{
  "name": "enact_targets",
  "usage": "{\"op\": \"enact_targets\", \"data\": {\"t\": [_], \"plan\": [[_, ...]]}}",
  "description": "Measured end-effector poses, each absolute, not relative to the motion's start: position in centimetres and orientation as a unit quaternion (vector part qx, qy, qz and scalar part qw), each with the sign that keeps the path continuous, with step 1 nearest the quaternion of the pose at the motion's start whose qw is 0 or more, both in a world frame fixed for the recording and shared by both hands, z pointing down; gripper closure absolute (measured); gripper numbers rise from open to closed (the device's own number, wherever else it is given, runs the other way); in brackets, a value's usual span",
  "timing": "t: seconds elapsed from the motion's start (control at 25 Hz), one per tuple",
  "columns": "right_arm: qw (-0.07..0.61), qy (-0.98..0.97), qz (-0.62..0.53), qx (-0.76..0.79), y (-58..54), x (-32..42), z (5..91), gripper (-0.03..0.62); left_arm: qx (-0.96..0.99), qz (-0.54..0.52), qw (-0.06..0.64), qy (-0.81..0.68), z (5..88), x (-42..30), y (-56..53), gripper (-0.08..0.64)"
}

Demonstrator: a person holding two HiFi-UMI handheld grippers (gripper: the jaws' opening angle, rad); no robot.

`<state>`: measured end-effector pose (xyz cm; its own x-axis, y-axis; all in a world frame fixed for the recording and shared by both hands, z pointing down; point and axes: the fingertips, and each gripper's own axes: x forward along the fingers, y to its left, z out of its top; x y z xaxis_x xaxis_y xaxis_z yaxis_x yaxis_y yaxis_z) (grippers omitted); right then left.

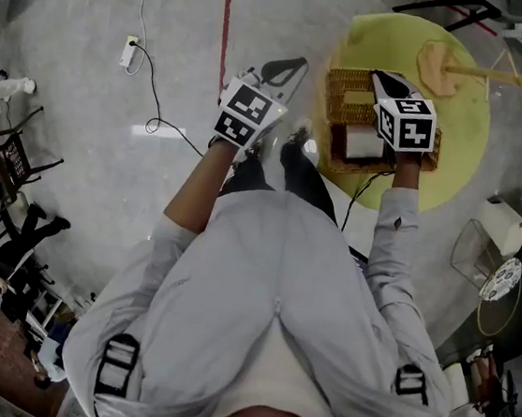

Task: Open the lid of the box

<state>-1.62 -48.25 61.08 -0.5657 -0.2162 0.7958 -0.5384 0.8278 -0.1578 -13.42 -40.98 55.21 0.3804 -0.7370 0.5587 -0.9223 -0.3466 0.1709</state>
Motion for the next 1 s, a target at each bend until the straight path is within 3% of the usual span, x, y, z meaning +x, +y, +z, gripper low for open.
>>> {"op": "enact_targets", "data": {"t": [0.6,1.0], "plan": [[0.5,-0.817,0.219,0.187,-47.4,-1.4,67.3,0.552,0.778,0.2,0.26,-0.536,57.4,-14.1,-40.4,0.531],[0.492,-0.816,0.214,0.215,-47.2,-0.1,65.7,0.474,0.782,0.197,0.254,-0.534,56.6,-13.7,-39.0,0.531]]}}
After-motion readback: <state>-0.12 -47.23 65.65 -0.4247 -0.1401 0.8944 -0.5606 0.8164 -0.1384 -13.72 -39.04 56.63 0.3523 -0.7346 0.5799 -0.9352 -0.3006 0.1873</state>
